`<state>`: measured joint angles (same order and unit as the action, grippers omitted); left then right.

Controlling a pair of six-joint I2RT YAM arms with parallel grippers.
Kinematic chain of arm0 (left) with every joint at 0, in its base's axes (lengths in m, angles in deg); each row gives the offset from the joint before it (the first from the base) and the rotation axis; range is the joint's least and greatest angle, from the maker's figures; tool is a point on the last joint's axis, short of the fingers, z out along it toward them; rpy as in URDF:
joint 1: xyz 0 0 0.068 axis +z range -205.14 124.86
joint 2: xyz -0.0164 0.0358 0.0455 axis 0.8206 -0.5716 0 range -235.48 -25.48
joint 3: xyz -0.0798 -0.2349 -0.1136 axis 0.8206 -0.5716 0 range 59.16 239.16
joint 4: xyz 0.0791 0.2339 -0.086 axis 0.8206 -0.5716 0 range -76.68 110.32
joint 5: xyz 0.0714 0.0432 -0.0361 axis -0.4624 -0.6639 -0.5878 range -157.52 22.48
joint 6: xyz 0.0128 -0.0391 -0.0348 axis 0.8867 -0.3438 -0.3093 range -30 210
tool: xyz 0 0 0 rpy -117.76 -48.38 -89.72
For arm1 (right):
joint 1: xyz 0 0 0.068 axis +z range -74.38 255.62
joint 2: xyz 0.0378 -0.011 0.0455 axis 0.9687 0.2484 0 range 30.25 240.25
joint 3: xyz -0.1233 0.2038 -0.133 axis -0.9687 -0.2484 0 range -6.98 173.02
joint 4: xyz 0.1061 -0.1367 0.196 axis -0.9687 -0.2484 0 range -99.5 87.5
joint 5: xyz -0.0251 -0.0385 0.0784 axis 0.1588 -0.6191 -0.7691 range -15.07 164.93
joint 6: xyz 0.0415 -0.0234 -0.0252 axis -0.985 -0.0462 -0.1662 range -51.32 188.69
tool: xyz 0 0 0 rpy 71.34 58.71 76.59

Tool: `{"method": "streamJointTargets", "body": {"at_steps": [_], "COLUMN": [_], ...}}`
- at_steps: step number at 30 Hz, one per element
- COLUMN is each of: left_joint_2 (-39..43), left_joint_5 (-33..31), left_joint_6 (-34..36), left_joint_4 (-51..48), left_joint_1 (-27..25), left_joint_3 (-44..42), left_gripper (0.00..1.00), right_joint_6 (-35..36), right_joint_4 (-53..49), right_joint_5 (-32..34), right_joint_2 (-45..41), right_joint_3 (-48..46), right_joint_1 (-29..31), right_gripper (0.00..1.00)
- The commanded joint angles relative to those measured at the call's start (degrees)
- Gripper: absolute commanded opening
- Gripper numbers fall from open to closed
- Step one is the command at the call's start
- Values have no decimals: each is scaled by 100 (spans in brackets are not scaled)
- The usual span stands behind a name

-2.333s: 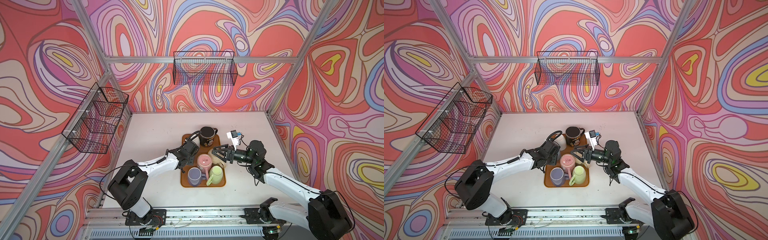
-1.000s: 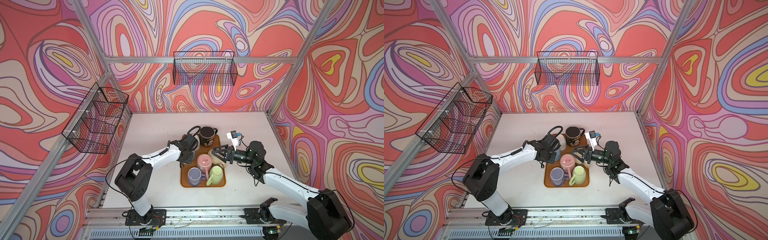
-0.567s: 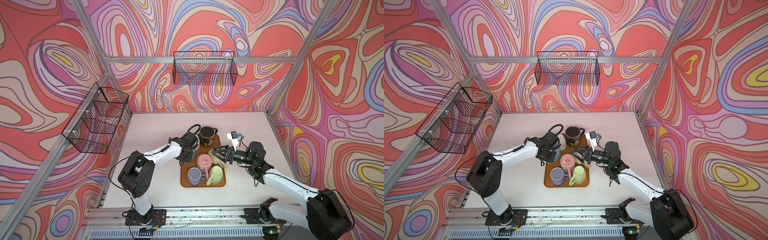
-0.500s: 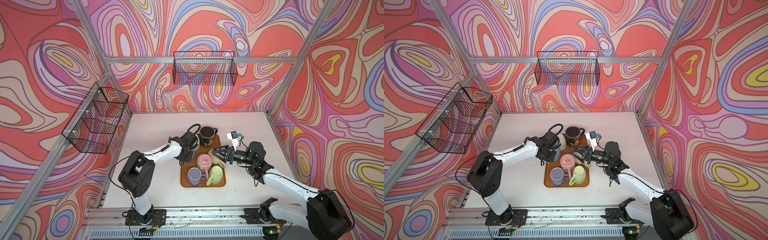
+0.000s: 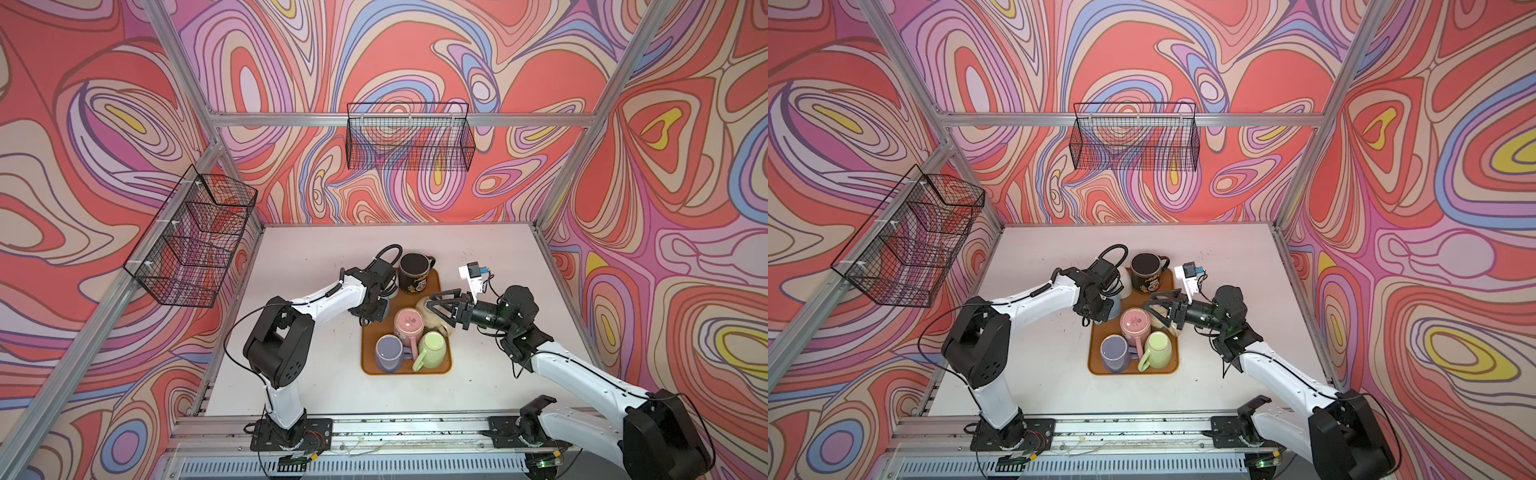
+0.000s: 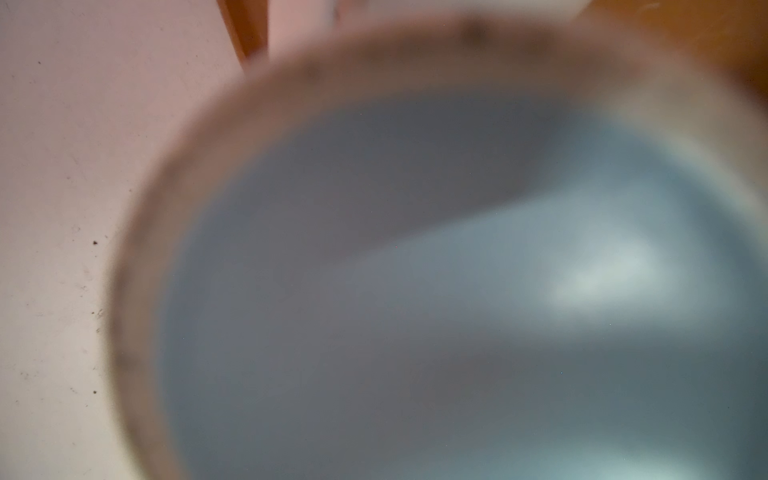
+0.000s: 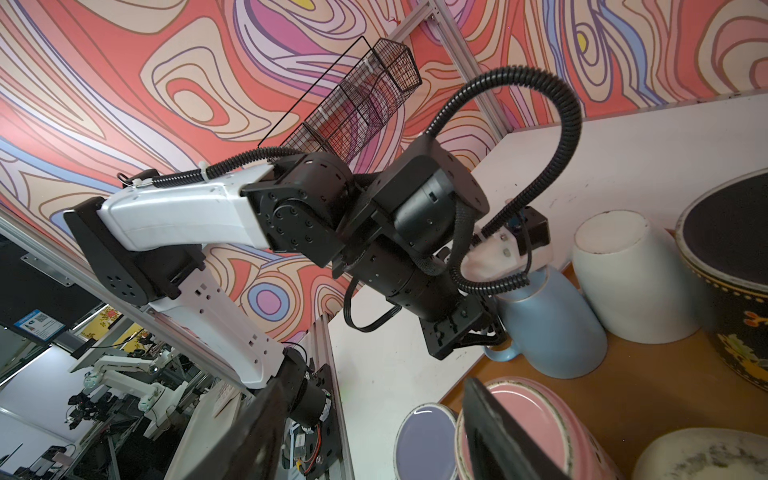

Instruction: Turn the mug right side up

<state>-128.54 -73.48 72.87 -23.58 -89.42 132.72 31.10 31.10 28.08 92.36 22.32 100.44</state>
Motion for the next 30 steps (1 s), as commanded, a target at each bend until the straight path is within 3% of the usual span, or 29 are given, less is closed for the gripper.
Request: {"method": "streamJointTargets", "body": {"at_steps": [1, 5, 16, 30], "left_joint_2": [-117, -108, 404, 1689], "left_joint_5": [41, 71, 517, 1298], "left_joint_6": [87, 113, 143, 171], "left_joint_4": [-307, -338, -247, -30], "left_joint_1": [53, 51, 62, 238], "left_joint_3": [151, 126, 60, 115], "left_gripper": [10, 0, 0, 0], "right_joint_6": [97, 93, 114, -567], "right_joint_4": [-55, -56, -187, 668], "right_joint_5": [88, 89, 124, -58], "right_joint_2": [-87, -93, -25, 244], "right_joint_3": [-83, -87, -35, -314], "right_joint_1": [-14, -12, -15, -12], "right_gripper": [69, 69, 69, 70]}}
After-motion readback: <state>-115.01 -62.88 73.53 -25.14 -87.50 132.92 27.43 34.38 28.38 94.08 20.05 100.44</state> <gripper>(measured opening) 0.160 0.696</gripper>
